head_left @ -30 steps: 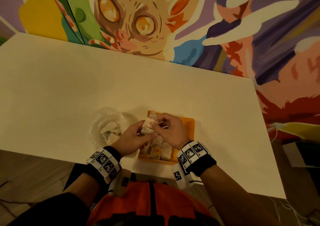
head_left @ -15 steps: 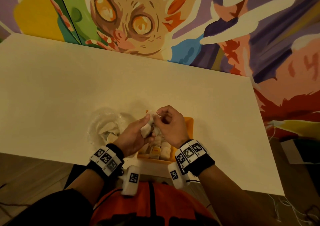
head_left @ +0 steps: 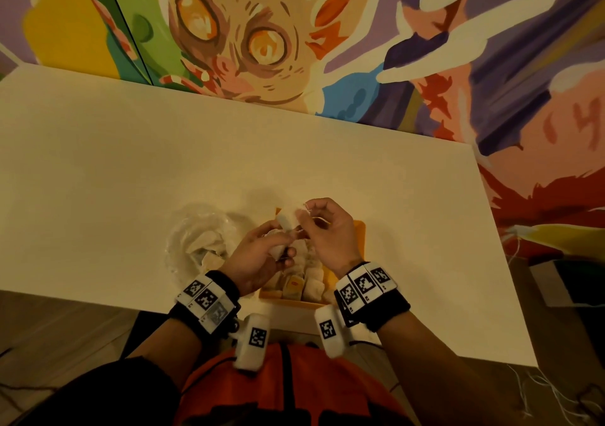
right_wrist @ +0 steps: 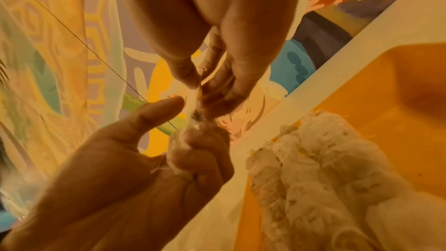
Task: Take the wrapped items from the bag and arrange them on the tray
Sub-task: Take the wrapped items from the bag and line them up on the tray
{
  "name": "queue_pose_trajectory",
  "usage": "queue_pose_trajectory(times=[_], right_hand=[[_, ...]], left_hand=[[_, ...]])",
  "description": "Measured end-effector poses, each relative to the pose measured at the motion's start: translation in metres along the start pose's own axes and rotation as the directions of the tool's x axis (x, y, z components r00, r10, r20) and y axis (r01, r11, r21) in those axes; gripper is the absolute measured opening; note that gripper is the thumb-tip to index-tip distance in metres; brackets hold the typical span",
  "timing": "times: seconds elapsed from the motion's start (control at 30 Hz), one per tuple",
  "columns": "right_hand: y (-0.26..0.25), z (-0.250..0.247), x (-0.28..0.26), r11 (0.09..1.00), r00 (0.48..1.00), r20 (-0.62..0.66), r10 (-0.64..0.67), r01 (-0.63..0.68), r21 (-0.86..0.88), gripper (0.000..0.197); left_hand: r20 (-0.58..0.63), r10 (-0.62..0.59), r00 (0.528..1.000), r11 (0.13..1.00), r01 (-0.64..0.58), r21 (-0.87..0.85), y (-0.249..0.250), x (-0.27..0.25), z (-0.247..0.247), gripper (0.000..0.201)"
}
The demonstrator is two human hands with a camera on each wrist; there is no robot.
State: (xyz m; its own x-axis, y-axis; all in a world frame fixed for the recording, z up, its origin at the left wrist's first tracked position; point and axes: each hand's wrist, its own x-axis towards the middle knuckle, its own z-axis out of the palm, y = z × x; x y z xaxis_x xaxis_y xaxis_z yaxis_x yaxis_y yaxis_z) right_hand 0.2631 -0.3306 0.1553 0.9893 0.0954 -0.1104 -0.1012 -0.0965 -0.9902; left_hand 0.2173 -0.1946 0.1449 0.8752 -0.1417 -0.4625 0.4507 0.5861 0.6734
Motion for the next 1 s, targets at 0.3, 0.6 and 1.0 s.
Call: queue_pose_trajectory(times=[0.3,0.6,1.0], right_hand=[[0.014,-0.028,-0.003,0.983,0.985,0.174,-0.015,0.046,-0.178,0.012],[0.038,-0.053,-0.005,0.522,0.906,0.269,0.326,0.065,-0.85,0.02],[0.044,-0.038,-0.015,0.072,0.766,0.273,0.582,0.285,-0.956,0.023]], left_hand=[[0.0,0.361,0.932,0.713,-0.276,0.645,0.0,0.005,0.001,0.013],[-0.114,0.133,0.984,0.868,-0.06,0.493,-0.011,0.013,-0.005,0.02],[-0.127,0.005,0.992,0.953,0.033,0.301,-0.009,0.008,-0.002,0.012]])
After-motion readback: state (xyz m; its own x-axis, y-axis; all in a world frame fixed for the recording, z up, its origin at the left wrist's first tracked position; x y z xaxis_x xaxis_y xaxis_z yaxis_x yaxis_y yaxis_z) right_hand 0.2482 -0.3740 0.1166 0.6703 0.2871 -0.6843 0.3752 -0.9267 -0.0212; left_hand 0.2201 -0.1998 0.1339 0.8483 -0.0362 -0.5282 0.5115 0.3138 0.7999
